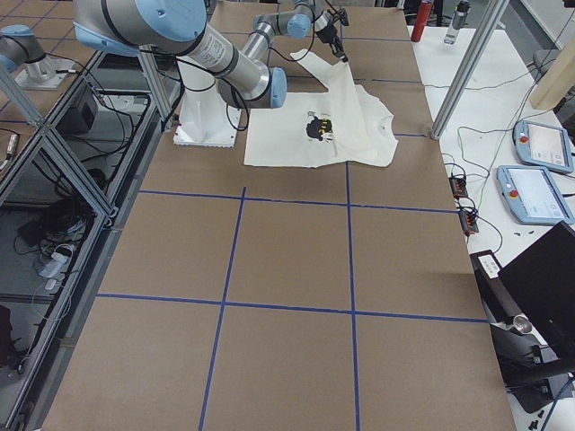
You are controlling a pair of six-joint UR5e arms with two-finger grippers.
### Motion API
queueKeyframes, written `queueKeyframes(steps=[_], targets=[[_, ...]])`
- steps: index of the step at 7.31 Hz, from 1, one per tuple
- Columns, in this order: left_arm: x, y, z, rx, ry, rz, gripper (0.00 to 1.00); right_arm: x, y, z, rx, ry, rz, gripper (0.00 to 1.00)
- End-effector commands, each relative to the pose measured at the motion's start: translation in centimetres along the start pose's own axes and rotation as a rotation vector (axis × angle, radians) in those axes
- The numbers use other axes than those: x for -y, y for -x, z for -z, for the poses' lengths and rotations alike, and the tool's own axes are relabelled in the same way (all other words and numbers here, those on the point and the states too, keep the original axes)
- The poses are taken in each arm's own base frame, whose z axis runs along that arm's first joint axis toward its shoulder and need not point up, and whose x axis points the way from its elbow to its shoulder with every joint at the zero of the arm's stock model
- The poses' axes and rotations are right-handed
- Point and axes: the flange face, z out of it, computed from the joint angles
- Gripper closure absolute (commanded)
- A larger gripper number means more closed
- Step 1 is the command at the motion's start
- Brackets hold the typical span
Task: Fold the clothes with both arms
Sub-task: 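Carry the sleeve across the shirt front toward the opposite shoulder with the right gripper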
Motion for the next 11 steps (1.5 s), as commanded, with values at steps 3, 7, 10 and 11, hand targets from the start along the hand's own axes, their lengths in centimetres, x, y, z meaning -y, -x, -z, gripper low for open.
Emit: queueKeyframes(steps=[3, 7, 10, 11], targets=[[0.0, 0.1, -0.1, 0.001, 0.002, 0.007, 0.00, -0.5, -0.3, -1.7, -0.032, 0.015, -0.066, 0.01], [0.3, 0.2, -0.2, 0.000, -0.002, 0.007, 0.00, 5.7, -2.5, -1.5, -0.008, 0.214, -0.137, 0.00], [2.2, -1.7, 1.3, 0.001, -0.134, 0.036, 0.00, 17.4, -14.3, -0.5, -0.030, 0.418, -0.219, 0.00], [3.5, -3.7, 0.0, -0.042, -0.140, 0.057, 0.00, 17.7, -20.9, -0.3, -0.019, 0.435, -0.164, 0.00]])
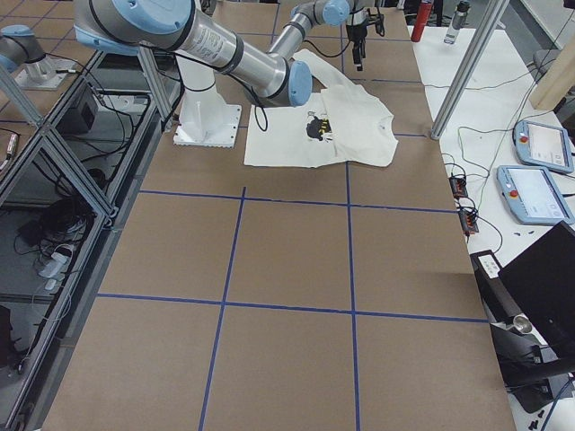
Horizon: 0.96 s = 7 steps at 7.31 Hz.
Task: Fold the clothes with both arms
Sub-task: 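Release the sleeve and raise the right gripper away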
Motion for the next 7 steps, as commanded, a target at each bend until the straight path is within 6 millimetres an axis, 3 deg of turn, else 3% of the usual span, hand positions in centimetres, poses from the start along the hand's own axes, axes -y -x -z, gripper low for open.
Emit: queueKeyframes(steps=[1, 3, 6, 7], targets=[[0.6, -2.4, -1.0, -0.039, -0.034, 0.013, 0.00, 4.4, -13.8, 0.9, -0.023, 0.038, 0.091, 0.00], [-3.1, -3.8, -1.3, -0.063, -0.039, 0.052, 0.00, 9.2, -30.5, -0.5, -0.033, 0.093, 0.239, 0.00], [-5.8, -11.6, -7.8, -0.144, 0.013, 0.110, 0.00, 13.6, -49.8, -1.1, 0.025, 0.177, 0.523, 0.00], [-6.5, -13.7, -9.9, -0.136, 0.041, 0.132, 0.00, 13.6, -57.0, -1.8, 0.038, 0.184, 0.570, 0.00]])
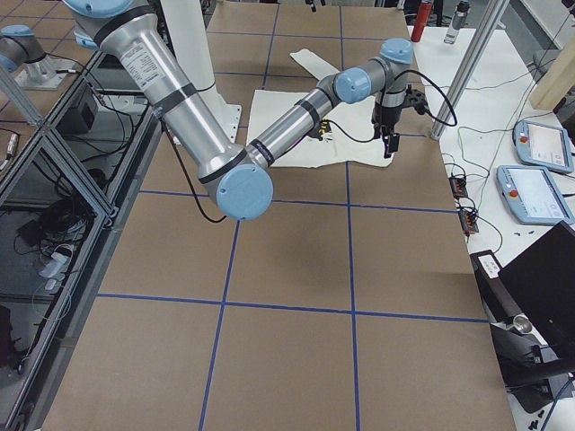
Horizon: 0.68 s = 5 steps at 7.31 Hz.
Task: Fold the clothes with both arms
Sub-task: 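Release the sleeve and raise the right gripper away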
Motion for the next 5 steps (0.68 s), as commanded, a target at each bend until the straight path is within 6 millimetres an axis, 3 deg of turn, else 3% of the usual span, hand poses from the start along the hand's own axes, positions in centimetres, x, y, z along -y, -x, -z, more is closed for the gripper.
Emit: queueKeyframes(steps=[1, 2, 3, 5], targets=[[-2.2, -3.8, -4.6, 0.000, 0.052, 0.047, 0.00, -7.0, -13.3, -1.2, 0.048, 0.010, 0.096, 0.00], [-3.6, -4.8, -5.8, 0.008, 0.082, 0.031, 0.00, -10.3, -17.1, -1.8, 0.045, 0.024, 0.070, 0.00], [-5.4, -5.8, -6.7, 0.011, 0.115, 0.007, 0.00, -13.2, -18.1, -1.6, 0.037, 0.023, 0.052, 0.00], [-8.3, -7.3, -8.4, 0.046, 0.149, -0.055, 0.02, -14.3, -18.4, -1.0, 0.036, 0.015, 0.035, 0.00]])
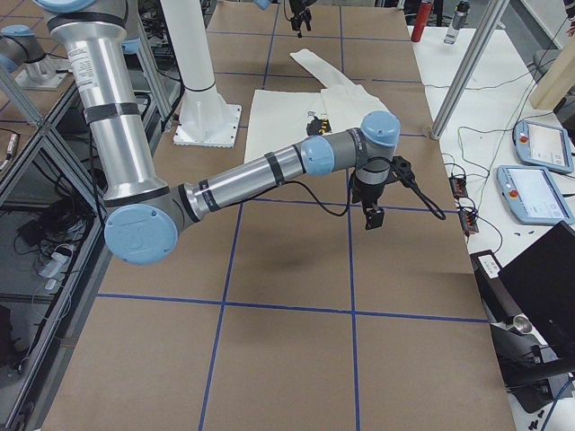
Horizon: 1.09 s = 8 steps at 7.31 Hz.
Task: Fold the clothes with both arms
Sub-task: 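Lower the left gripper and grasp the cuff of the other sleeve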
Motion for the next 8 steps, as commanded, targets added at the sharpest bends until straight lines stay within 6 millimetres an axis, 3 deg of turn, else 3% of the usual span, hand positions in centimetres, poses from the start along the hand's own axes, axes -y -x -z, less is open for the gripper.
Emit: queueKeyframes(steps=[1, 4, 8], targets=[[-2.7, -2.4, -2.7, 0.034, 0.042, -0.075, 0.03, -1.0, -0.4, 0.2, -0.001, -0.002, -0.009, 0.00], [-4.7, -4.1, -5.2, 0.055, 0.083, -0.128, 0.12, -1.7, -0.7, -0.2, -0.001, 0.006, -0.016, 0.00], [-5.2, -3.4, -5.9, 0.090, 0.083, -0.132, 0.28, -1.8, -0.9, -0.1, -0.003, 0.005, -0.014, 0.00]])
